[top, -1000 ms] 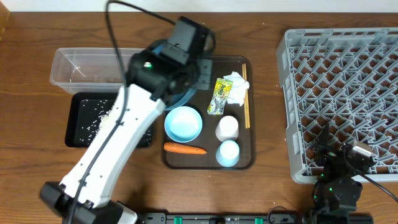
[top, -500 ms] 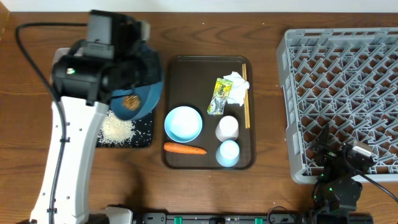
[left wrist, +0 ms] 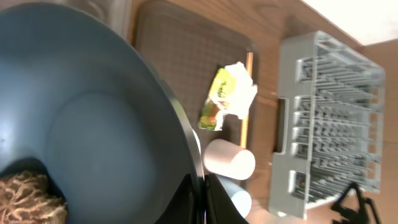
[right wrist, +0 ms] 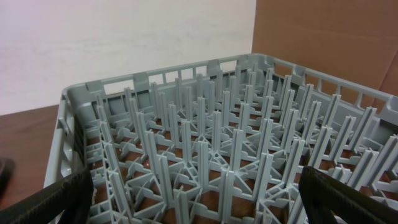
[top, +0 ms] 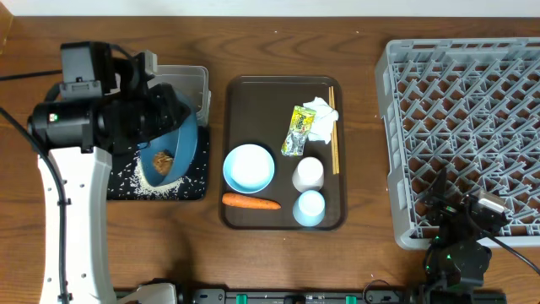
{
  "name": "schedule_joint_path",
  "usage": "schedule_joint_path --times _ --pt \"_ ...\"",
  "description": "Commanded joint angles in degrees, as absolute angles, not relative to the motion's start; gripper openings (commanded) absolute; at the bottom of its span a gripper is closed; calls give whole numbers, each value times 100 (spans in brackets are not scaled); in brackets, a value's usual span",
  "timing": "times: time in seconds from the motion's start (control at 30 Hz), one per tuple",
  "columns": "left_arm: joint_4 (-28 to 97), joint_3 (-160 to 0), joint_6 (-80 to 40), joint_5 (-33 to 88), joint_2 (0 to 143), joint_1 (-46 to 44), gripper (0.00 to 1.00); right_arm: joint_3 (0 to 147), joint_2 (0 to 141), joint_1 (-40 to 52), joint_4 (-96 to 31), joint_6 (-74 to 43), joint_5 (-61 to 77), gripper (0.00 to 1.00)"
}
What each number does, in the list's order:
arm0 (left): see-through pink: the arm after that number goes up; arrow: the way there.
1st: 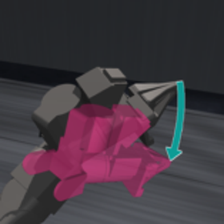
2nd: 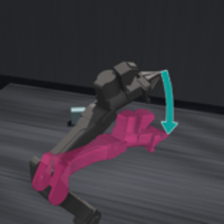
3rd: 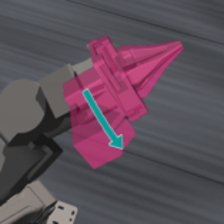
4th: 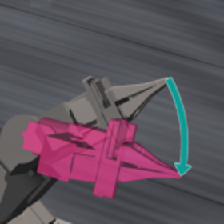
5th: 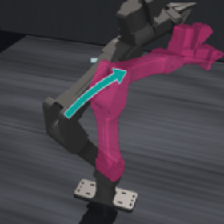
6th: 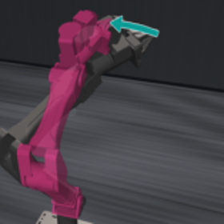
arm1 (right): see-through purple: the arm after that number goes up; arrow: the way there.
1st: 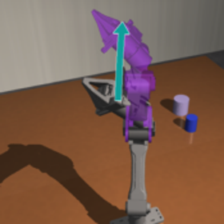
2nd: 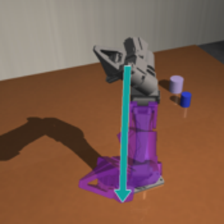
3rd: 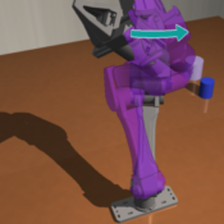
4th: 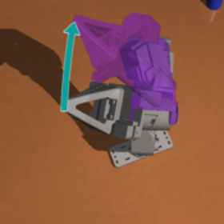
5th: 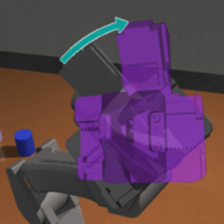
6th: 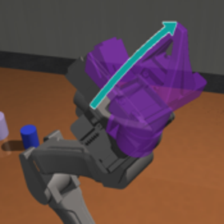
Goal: Sort waste into correct bins and load items into the dishwasher rack
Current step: 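Lift the teal plate with the left gripper toward the clear bin, then tilt the teal plate with the left gripper over the black tray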
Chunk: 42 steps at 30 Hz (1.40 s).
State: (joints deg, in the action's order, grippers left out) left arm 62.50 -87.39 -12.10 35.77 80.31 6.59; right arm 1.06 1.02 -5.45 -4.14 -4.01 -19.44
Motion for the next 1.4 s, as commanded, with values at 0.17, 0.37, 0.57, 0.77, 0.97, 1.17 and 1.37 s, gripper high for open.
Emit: schedule_joint_path --times 0.17,0.37,0.57,0.77,0.97,1.17,1.37 --pt "5592 -7730 -961 5170 7994 1380 6 139 93 -561 -495 -379 -1905 99" --pt "5472 -7391 -792 5236 7999 1898 6 139 93 -561 -495 -381 -1905 99" --pt "5470 -7371 -449 6211 7999 2362 6 139 93 -561 -495 -381 -1905 99" --pt "5468 -7170 -102 7011 8012 2707 6 139 93 -561 -495 -379 -1905 99" --pt "5336 -6796 -47 7529 8020 3190 6 139 93 -561 -495 -379 -1905 99" --pt "5109 -6539 27 8495 8093 3747 6 139 93 -561 -495 -379 -1905 99" --pt "5046 -6302 23 8831 8125 4042 6 139 93 -561 -495 -381 -1905 99"
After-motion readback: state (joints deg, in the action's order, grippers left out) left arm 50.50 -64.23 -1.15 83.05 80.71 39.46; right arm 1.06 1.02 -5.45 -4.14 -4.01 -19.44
